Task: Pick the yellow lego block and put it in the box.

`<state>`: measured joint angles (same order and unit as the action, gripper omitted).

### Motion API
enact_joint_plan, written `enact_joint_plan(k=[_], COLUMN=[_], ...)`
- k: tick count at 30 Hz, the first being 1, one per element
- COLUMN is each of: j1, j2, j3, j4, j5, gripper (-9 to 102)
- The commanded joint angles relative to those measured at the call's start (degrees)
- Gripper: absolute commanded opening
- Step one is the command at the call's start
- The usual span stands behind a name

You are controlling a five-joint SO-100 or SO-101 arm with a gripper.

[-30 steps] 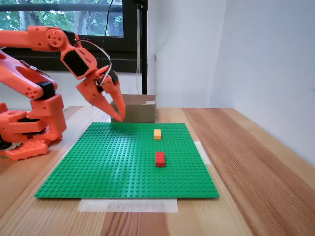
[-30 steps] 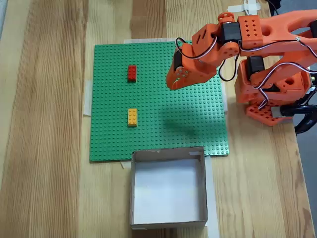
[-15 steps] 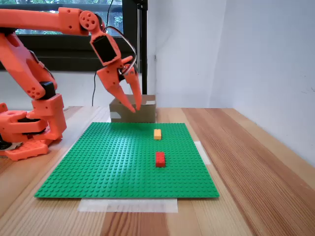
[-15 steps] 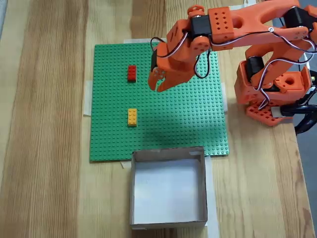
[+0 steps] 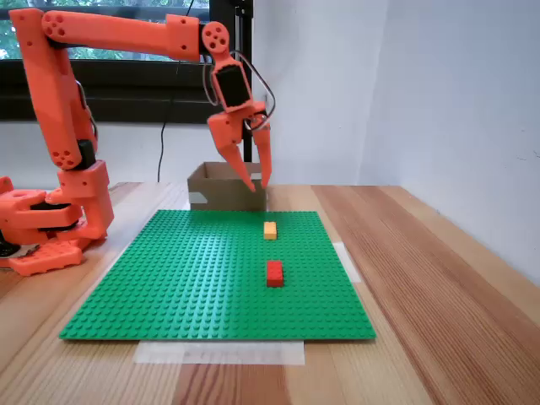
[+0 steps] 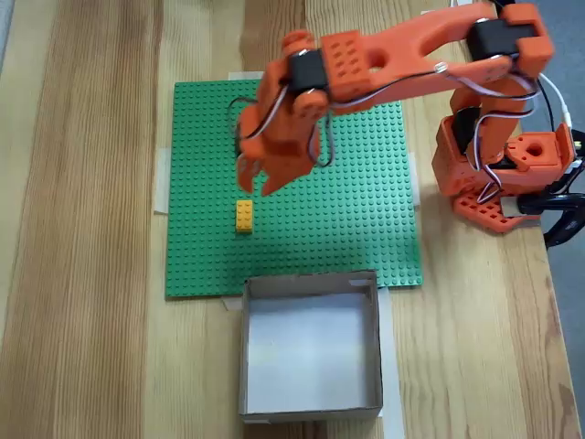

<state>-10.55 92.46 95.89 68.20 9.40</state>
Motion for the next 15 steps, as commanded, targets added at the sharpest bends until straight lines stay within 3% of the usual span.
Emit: enact_joint_plan(k=[1,15], j1=[-0.1,0.4], j2=[-3.1,-14.9], j3=[-5.6,-12.9], j4=[0.7,4.4], j5=[0.2,-0.3], gripper=[8,14])
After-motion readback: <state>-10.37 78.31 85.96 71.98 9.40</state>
